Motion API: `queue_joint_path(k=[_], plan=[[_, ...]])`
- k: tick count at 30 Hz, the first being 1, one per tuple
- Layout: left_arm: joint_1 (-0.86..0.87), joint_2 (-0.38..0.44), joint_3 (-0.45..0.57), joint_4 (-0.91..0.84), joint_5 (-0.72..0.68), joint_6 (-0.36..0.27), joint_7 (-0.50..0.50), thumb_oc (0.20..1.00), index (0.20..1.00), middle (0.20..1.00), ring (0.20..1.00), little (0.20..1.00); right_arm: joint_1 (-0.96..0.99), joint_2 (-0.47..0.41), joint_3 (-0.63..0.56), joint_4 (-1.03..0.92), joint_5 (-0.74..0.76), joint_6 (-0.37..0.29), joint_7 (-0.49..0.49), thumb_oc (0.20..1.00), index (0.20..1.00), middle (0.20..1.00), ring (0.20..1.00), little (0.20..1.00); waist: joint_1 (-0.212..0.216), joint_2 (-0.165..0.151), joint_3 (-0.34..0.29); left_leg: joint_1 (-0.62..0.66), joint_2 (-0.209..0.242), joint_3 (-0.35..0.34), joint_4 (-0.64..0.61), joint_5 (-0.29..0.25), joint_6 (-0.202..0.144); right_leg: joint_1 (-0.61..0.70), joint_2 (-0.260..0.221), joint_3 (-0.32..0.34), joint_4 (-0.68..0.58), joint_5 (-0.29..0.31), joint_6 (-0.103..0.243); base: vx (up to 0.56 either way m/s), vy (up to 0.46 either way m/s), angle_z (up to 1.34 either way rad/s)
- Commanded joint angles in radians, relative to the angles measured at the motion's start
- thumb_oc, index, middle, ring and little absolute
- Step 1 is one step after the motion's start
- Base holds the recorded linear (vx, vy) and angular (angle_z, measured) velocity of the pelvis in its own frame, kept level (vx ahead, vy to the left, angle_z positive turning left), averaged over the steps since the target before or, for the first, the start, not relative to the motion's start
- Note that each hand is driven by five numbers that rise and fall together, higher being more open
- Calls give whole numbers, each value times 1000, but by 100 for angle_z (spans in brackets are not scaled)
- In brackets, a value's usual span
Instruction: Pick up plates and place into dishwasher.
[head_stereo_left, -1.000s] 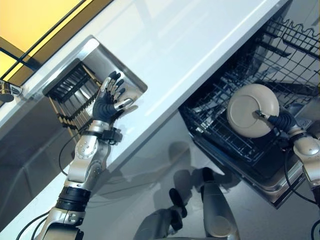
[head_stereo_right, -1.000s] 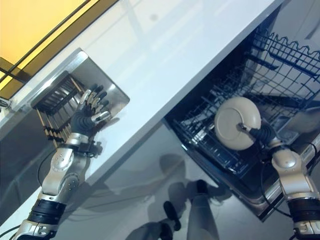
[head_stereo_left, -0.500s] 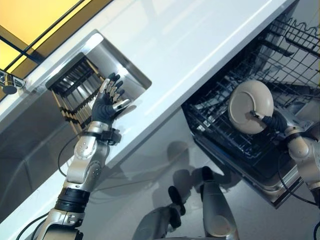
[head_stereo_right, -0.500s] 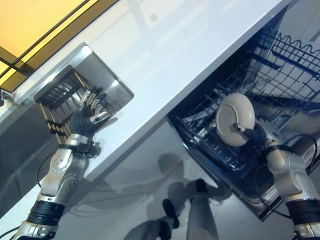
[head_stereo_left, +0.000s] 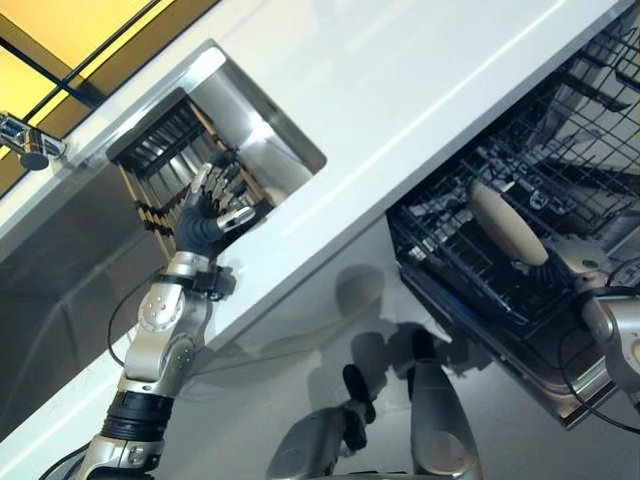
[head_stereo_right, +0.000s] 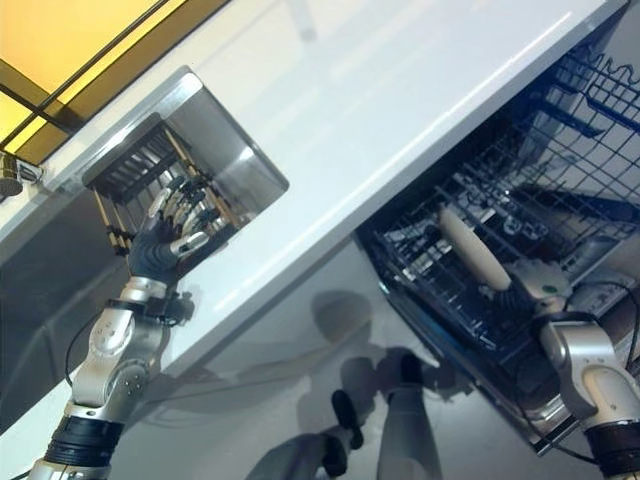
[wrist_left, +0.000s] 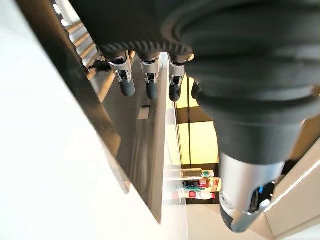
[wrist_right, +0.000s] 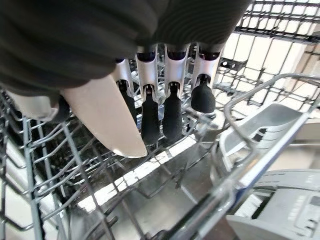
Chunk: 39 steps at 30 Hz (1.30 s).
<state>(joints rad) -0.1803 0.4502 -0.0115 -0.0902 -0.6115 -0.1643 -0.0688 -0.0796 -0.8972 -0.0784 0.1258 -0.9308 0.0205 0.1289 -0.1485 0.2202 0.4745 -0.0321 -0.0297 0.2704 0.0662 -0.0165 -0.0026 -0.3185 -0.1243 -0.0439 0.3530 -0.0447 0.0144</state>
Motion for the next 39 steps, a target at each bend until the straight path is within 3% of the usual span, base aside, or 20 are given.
queue_joint_path(k=[1,14,15,16,17,28,39], plan=[[69,-6,72,-57,-13,-60,-26,1000,1000,1000,1000,1000,44,-28,-59,-46,11,-17,73,200,200,200,200,200,3,-38,-43,-100,-29,-37,154,-36,3,67,-27,31,-98,18,71,47,28,0],[94,-34,77,-47,-16,-67,-41,1000,1000,1000,1000,1000,66,15,-48,-11,48,19,118,200,200,200,200,200,2,-18,-39,-100,-38,-42,155,-35,5,59,-34,33,-82,13,66,8,7,0],[95,-34,76,-49,-16,-66,-40,1000,1000,1000,1000,1000,70,17,-49,-9,49,22,128,260,260,260,260,260,2,-18,-39,-101,-38,-42,157,-35,5,60,-34,33,-82,13,66,0,0,0],[96,-35,75,-50,-16,-66,-41,1000,1000,1000,1000,1000,73,19,-48,-7,49,26,137,555,555,555,555,555,1,-17,-39,-101,-39,-43,158,-35,4,59,-35,33,-81,13,66,0,0,0],[98,-38,73,-50,-13,-66,-40,1000,1000,1000,1000,1000,77,25,-46,-4,44,32,146,1000,1000,1000,1000,1000,1,-16,-37,-102,-39,-44,160,-35,5,57,-35,34,-78,12,65,0,0,0],[107,-32,73,-55,-28,-55,-36,1000,1000,1000,1000,1000,118,50,-42,39,63,55,113,1000,1000,1000,1000,1000,3,-21,-53,-76,-41,-47,156,-38,6,92,-38,24,-89,13,64,5,4,1],[190,-38,112,-78,-30,-9,-60,1000,1000,1000,1000,1000,273,130,-97,38,105,19,56,1000,1000,1000,1000,1000,8,-78,-149,12,-24,-47,122,-54,10,208,-20,3,-157,20,66,51,-2,7]])
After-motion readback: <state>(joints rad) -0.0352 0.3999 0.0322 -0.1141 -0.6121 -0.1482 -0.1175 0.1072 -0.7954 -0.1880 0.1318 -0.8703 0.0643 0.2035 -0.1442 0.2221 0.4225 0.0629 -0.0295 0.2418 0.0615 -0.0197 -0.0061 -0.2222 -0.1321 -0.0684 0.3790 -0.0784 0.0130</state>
